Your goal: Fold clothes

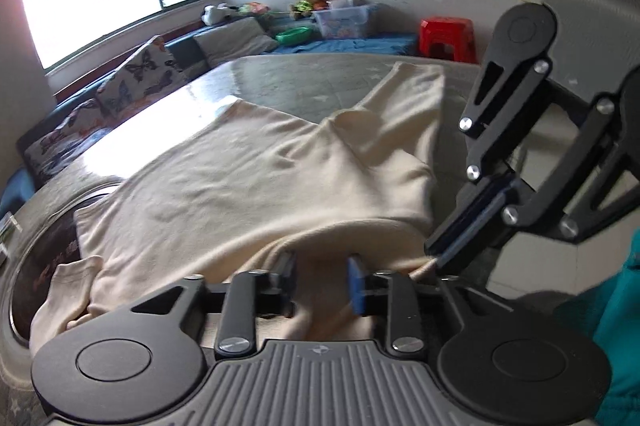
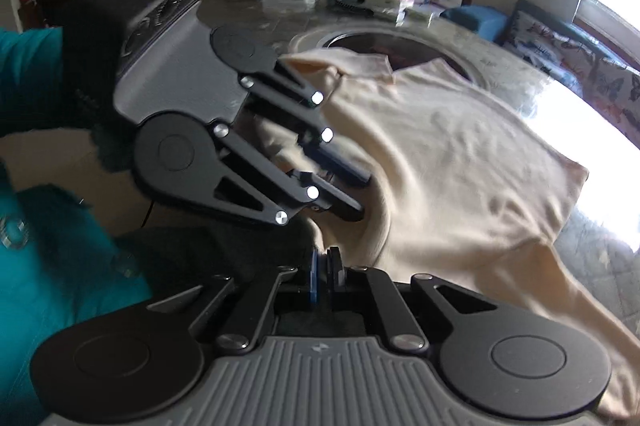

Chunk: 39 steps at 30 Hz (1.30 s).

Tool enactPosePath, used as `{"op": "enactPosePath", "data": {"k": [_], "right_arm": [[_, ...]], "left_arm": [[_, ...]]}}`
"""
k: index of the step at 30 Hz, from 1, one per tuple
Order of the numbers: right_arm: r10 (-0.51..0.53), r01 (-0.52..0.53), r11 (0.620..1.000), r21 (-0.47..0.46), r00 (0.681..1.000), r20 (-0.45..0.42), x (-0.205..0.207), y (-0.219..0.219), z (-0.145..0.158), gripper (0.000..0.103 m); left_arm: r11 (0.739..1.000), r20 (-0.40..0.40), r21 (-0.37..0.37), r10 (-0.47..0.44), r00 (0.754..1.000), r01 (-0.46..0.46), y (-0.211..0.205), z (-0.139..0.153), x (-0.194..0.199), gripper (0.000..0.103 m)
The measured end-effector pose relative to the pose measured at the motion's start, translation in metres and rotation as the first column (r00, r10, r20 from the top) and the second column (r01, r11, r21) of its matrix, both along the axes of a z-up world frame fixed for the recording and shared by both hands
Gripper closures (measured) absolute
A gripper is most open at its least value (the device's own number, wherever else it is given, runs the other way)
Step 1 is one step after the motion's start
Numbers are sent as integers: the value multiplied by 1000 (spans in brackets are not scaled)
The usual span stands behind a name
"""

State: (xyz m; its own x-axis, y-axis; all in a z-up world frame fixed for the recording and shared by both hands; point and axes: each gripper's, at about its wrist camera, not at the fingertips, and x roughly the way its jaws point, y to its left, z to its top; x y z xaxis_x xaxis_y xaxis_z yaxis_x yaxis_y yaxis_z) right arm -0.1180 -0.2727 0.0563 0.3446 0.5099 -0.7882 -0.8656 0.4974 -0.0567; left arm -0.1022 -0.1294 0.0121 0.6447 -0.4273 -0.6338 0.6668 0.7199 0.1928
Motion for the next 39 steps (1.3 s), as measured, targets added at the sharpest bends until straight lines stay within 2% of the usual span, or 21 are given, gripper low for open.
{"op": "enactPosePath", "data": {"k": [5, 6, 8, 10, 13, 19, 21, 23, 26, 28, 29, 32, 39], "right_arm": [[-3, 3, 1000, -28, 1000, 2, -5, -5, -1, 99], [-9, 9, 1000, -23, 1000, 9, -4, -6, 2, 99], [-26, 26, 1000, -5, 999, 22, -2, -9, 7, 98], [-49, 48, 999, 21, 998, 31, 2, -10, 12, 97], [-82, 80, 995, 57, 996, 40, 8, -10, 17, 96], [-72, 69, 995, 67, 996, 45, 14, 6, 9, 84], [-62, 60, 996, 64, 997, 40, 13, 10, 5, 75], [-63, 62, 997, 49, 997, 34, 13, 15, -1, 74], [-80, 80, 997, 22, 997, 16, 16, 19, -12, 77], [-91, 91, 996, 17, 996, 11, 16, 18, -14, 88], [-101, 101, 995, 21, 995, 12, 16, 17, -13, 97], [-129, 129, 991, 46, 992, -11, 16, 10, -7, 100], [-80, 80, 997, 13, 997, -7, 3, 3, -6, 101]], "left_arm": [[1000, -2, 12, 11, 1000, -11, 2, -1, 2, 68], [1000, -6, 12, 14, 1000, -14, 2, -1, 2, 75], [1000, -15, 5, 21, 1000, -20, 5, -1, 3, 80], [1000, -19, 0, 31, 999, -31, 7, -1, 4, 94], [998, -11, 0, 57, 998, -57, 11, 0, 4, 101], [989, -28, -121, 77, 997, -80, 31, 22, -13, 102], [984, -43, -162, 70, 997, -76, 38, 29, -19, 102], [983, -50, -165, 75, 996, -83, 43, 30, -22, 103], [983, -77, -156, 85, 993, -96, 48, 24, -21, 103], [984, -82, -151, 88, 993, -100, 49, 22, -21, 103], [984, -77, -149, 89, 993, -100, 49, 23, -21, 103], [987, -19, -139, 81, 997, -83, 44, 27, -23, 99], [983, -54, -157, 92, 994, -99, 21, 15, 15, 99]]}}
